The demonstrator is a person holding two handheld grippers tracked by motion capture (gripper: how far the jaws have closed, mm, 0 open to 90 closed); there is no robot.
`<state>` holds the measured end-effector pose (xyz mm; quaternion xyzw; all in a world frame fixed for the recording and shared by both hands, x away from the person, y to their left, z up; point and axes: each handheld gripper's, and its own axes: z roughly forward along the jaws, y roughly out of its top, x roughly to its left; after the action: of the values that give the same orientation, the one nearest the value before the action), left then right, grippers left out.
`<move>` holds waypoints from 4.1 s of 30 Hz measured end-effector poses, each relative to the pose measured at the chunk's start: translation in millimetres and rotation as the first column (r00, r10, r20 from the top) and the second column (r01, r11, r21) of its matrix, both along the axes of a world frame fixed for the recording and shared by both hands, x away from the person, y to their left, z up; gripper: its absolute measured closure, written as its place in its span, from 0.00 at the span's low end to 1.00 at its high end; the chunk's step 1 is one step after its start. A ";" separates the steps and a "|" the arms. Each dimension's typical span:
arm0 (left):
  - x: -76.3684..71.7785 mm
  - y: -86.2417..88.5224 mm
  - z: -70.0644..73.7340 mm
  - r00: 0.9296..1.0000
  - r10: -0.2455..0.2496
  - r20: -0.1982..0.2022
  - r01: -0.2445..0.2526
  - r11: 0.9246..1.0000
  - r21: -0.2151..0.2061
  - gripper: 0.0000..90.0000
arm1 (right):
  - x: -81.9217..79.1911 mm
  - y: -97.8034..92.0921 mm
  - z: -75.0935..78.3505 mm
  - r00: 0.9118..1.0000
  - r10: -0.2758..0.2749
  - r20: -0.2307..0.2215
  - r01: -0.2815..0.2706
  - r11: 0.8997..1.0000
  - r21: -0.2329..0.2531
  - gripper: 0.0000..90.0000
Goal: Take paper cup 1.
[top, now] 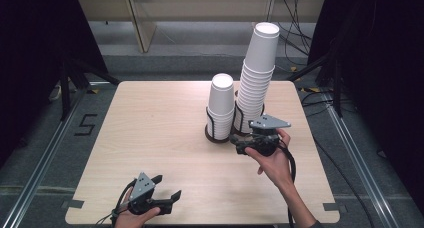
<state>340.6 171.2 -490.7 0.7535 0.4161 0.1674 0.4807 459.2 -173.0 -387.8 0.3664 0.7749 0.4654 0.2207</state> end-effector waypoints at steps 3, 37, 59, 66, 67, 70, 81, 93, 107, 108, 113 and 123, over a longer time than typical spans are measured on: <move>0.7 0.1 0.1 1.000 -0.002 0.002 0.002 1.000 0.000 0.16 | 3.9 5.8 3.7 1.000 0.001 0.004 -0.001 1.000 0.016 0.20; 1.8 -1.8 -1.1 1.000 -0.009 -0.005 0.009 1.000 -0.016 0.16 | 64.0 48.8 40.6 0.993 -0.110 0.044 0.109 0.994 0.018 0.22; 1.2 -3.6 -1.6 1.000 -0.024 -0.006 0.024 1.000 -0.016 0.16 | 93.8 76.0 41.8 0.978 -0.209 0.016 0.208 0.978 0.010 0.18; 1.1 -3.8 -1.9 1.000 -0.027 -0.006 0.027 1.000 -0.015 0.16 | 99.6 78.3 40.0 0.975 -0.221 0.012 0.221 0.975 0.015 0.18; 0.9 -3.6 -1.8 1.000 -0.029 -0.005 0.029 1.000 -0.013 0.16 | 99.9 78.9 39.5 0.975 -0.222 0.006 0.221 0.975 0.027 0.19; 1.4 -3.8 -1.8 1.000 -0.028 -0.005 0.028 0.999 -0.015 0.16 | 99.6 78.6 40.2 0.975 -0.221 -0.002 0.221 0.975 0.032 0.20; 1.6 -4.5 -2.3 0.999 -0.033 -0.004 0.033 0.999 -0.014 0.16 | 96.8 73.4 57.2 0.975 -0.223 0.022 0.220 0.972 0.085 0.21; 1.8 -5.1 -2.8 0.999 -0.032 -0.005 0.032 0.999 -0.016 0.16 | 82.5 64.2 102.3 0.968 -0.233 0.095 0.217 0.964 0.153 0.21; 0.7 -5.5 -2.3 1.000 -0.021 -0.004 0.021 1.000 -0.010 0.16 | 42.1 48.7 130.4 0.979 -0.152 0.137 0.129 0.978 0.164 0.21; 1.2 -5.1 -2.1 1.000 -0.020 0.001 0.020 1.000 -0.013 0.16 | 40.3 47.5 129.0 0.979 -0.145 0.145 0.120 0.979 0.164 0.21; 1.2 -4.6 -1.6 1.000 -0.013 0.005 0.013 1.000 -0.022 0.16 | 21.9 38.1 120.6 0.984 -0.106 0.142 0.084 0.984 0.154 0.21; 2.7 -9.3 -0.1 0.999 -0.012 0.033 0.013 0.999 -0.046 0.16 | -7.9 23.0 85.7 0.991 -0.032 0.130 0.014 0.991 0.136 0.21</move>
<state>343.3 161.9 -490.8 0.7420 0.4072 0.1671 0.5056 451.3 -150.0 -302.1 0.3578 0.7209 0.5376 0.2515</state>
